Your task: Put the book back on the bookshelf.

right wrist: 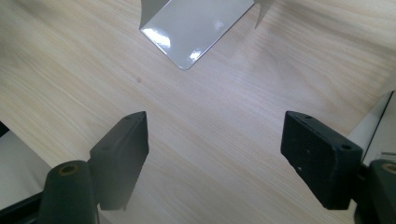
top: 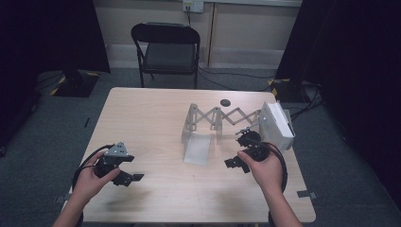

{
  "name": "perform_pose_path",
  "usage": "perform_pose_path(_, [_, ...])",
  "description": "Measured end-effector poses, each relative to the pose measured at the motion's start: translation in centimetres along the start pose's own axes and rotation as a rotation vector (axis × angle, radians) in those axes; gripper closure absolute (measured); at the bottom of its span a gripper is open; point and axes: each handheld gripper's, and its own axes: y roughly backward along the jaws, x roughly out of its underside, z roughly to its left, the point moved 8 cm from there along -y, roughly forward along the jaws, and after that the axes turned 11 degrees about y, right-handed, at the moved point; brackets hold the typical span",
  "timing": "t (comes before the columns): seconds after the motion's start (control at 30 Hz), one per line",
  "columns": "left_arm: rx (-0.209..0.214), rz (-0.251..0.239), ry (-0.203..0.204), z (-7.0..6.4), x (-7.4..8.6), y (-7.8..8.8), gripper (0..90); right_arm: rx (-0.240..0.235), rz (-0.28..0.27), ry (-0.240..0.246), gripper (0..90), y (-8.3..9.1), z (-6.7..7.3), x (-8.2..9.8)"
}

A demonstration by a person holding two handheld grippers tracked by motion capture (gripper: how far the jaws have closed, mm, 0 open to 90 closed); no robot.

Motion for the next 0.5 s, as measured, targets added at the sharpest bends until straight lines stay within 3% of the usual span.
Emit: perform_pose_path(0.5, [0.000,-0.002,0.004,0.0,0.1,0.1,16.7,-0.026,0.001,0.028,22.9,-1.2,1.0,-0.9])
